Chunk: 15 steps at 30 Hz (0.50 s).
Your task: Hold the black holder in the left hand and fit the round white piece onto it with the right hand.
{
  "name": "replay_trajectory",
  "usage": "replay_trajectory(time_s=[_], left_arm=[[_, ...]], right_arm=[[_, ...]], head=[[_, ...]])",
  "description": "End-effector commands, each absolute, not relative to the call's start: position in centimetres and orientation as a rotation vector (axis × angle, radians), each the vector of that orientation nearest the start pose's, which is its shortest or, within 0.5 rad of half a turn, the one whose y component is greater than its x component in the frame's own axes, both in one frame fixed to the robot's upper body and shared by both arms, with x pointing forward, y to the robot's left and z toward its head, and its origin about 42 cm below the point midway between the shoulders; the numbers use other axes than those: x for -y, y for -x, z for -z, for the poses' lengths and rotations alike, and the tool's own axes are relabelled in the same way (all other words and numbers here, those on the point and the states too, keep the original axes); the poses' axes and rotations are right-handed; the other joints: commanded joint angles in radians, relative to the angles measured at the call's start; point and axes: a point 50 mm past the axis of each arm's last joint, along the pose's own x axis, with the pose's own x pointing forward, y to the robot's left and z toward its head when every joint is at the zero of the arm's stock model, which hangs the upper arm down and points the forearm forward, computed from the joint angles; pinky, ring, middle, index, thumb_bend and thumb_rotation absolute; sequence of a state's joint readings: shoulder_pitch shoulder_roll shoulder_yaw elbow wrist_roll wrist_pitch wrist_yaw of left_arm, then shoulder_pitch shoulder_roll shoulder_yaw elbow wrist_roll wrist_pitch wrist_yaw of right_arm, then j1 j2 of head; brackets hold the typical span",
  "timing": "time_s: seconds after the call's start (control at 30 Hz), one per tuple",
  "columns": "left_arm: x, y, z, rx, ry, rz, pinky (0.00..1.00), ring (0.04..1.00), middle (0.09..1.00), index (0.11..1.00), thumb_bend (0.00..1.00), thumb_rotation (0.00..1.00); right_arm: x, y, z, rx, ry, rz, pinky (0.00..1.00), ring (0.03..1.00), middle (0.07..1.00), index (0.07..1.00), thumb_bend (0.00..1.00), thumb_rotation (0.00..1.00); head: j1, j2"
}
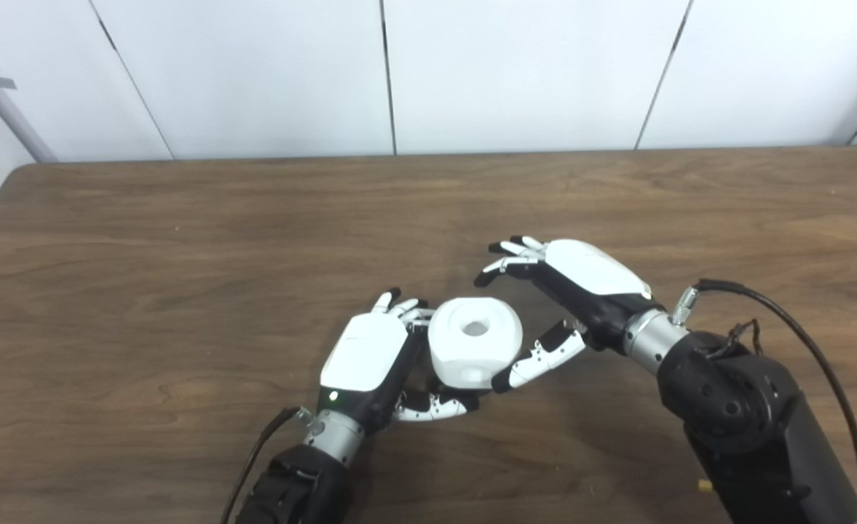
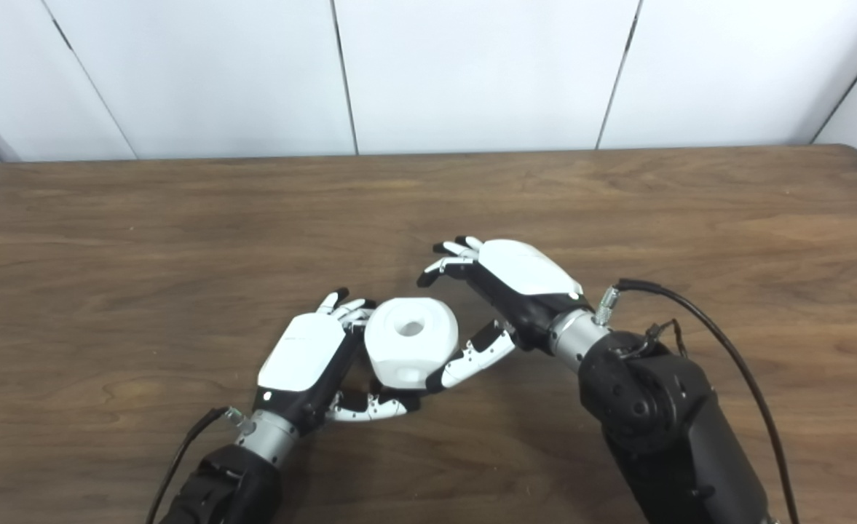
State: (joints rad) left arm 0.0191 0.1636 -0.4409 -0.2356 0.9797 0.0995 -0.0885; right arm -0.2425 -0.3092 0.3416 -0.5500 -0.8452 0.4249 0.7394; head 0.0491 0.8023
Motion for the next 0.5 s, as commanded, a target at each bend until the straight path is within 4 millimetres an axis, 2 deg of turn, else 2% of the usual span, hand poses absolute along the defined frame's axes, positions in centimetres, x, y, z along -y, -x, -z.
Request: replay_trajectory(time_s=[0.0,0.47], left_arm=[[-14.0,-25.1,-13.1,0.266,-1.120,0.375,0.99,0.879,0.777,0.486,0.52,0.06],[-14.1,-25.2,-13.1,0.262,-1.119,0.370,0.99,0.880,0.775,0.486,0.52,0.05]], right_arm=[[18.3,-29.2,-26.4,0.172,1.164,-0.524,1.00,1.000,0.982,0.836,1.00,0.44],[20.0,-27.8,-28.1,0.148,1.227,-0.569,1.00,1.000,0.983,0.845,1.00,0.43]], head=[[0.001,0.001],[-0.003,0.000]])
